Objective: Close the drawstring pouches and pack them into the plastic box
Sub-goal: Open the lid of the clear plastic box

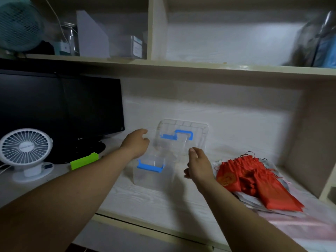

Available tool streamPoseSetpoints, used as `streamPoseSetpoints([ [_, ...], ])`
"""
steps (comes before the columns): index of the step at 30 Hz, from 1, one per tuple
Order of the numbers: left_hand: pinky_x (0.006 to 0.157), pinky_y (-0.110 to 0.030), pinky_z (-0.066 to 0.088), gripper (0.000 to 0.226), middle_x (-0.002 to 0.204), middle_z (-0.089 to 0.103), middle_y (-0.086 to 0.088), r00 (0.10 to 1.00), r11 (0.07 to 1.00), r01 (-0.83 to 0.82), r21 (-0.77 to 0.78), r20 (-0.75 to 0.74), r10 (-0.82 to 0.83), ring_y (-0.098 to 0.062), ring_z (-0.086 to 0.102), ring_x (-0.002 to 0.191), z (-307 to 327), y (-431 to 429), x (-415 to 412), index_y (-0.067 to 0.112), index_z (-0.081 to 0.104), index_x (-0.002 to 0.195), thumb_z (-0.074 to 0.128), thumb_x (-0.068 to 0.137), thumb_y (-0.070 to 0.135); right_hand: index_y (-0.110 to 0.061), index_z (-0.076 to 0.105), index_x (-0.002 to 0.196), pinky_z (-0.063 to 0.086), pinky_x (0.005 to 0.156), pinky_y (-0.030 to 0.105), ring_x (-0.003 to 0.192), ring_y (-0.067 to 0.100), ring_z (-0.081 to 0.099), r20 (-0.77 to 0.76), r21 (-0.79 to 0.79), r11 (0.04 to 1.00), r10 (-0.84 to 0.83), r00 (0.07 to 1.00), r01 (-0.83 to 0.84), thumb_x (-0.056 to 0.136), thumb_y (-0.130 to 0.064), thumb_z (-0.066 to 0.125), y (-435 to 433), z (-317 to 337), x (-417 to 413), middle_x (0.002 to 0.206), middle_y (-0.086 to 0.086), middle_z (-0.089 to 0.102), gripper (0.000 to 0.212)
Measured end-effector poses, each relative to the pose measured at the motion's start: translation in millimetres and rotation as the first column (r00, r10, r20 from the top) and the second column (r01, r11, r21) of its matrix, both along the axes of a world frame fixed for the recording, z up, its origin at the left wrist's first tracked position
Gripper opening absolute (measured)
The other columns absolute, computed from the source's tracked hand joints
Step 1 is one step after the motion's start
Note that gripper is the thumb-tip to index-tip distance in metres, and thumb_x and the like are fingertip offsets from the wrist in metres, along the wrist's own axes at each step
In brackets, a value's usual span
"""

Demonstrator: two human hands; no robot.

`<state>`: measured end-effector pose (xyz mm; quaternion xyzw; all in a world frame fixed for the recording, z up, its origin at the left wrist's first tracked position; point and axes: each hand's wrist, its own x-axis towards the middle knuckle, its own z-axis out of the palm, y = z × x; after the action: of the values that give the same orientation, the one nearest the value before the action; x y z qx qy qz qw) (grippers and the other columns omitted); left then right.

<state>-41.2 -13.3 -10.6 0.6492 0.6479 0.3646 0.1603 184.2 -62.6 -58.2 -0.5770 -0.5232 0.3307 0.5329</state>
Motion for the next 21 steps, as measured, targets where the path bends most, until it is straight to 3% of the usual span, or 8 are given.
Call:
streamPoseSetpoints([
  [2,0.117,-0.025,0.028,0.051,0.165,0.037,-0.001,0.998,0.996,0.055,0.073,-0.025,-0.053,-0.021,0.04,0.147,6,-10,27,0.018,0.043,0.156,0.05,0.106,0.023,-0.022,0.049,0.145,0.06,0.069,0.04,0.082,0.029,0.07,0.04,0.014,0.999,-0.035,0.999,0.035,0.105,-0.047,0.04,0,5,22,0.105,0.012,0.066,0.048],
  [5,0.113,-0.027,0.035,0.044,0.158,0.045,-0.001,0.989,0.98,0.141,0.138,-0.053,-0.135,-0.022,0.048,0.139,12,-22,81,0.019,0.053,0.148,0.051,0.104,0.02,-0.022,0.055,0.14,0.053,0.1,0.053,0.114,0.032,0.066,0.165,0.026,0.997,-0.078,0.983,0.075,0.091,-0.062,0.035,-3,11,65,0.128,0.011,0.067,0.066],
  [7,0.103,-0.031,0.045,0.033,0.143,0.054,-0.003,0.989,0.968,0.147,0.203,-0.053,-0.139,-0.024,0.057,0.124,11,-29,109,0.02,0.064,0.133,0.054,0.101,0.019,-0.019,0.061,0.133,0.05,0.104,0.051,0.117,0.03,0.065,0.256,0.032,0.997,-0.079,0.963,0.073,0.092,-0.057,0.035,-2,13,85,0.128,0.009,0.068,0.061],
  [10,0.091,-0.031,0.047,0.021,0.124,0.061,-0.003,0.974,0.944,0.219,0.248,0.002,-0.226,-0.025,0.062,0.106,-1,-47,172,0.017,0.068,0.114,0.056,0.097,0.017,-0.013,0.066,0.119,0.048,0.095,0.037,0.113,0.031,0.065,0.361,0.079,0.989,-0.148,0.921,0.128,0.102,-0.044,0.039,-13,17,134,0.119,0.012,0.071,0.044],
  [13,0.096,-0.035,0.05,0.023,0.122,0.066,-0.01,0.949,0.946,0.307,0.106,0.035,-0.313,-0.028,0.063,0.11,-31,-55,229,0.015,0.065,0.116,0.06,0.095,0.024,-0.012,0.067,0.123,0.046,0.095,0.034,0.117,0.03,0.063,0.409,0.141,0.963,-0.269,0.872,0.23,0.105,-0.032,0.046,-23,12,195,0.122,0.011,0.071,0.034],
  [16,0.102,-0.039,0.049,0.051,0.134,0.059,-0.017,0.964,0.953,0.26,-0.154,0.092,-0.248,-0.035,0.059,0.122,-71,-49,263,0.013,0.055,0.13,0.061,0.091,0.047,-0.016,0.064,0.134,0.045,0.098,0.035,0.118,0.029,0.063,0.423,0.092,0.941,-0.333,0.843,0.326,0.103,-0.037,0.054,-35,3,257,0.129,0.011,0.069,0.038],
  [19,0.101,-0.041,0.051,0.079,0.129,0.066,-0.014,0.97,0.92,0.238,-0.311,0.119,-0.211,-0.036,0.063,0.117,-108,-28,276,0.023,0.059,0.129,0.052,0.071,0.075,-0.022,0.059,0.141,0.044,0.101,0.035,0.12,0.025,0.061,0.394,-0.083,0.948,-0.252,0.884,0.307,0.093,-0.057,0.063,-41,-22,315,0.137,0.009,0.065,0.06],
  [21,0.091,-0.042,0.057,0.075,0.11,0.075,-0.009,0.959,0.906,0.277,-0.319,0.153,-0.239,-0.03,0.07,0.101,-121,-18,282,0.025,0.066,0.114,0.05,0.063,0.077,-0.03,0.057,0.144,0.043,0.111,0.043,0.13,0.026,0.058,0.411,-0.218,0.929,-0.192,0.891,0.301,0.071,-0.086,0.062,-40,-46,345,0.146,0.004,0.06,0.092],
])
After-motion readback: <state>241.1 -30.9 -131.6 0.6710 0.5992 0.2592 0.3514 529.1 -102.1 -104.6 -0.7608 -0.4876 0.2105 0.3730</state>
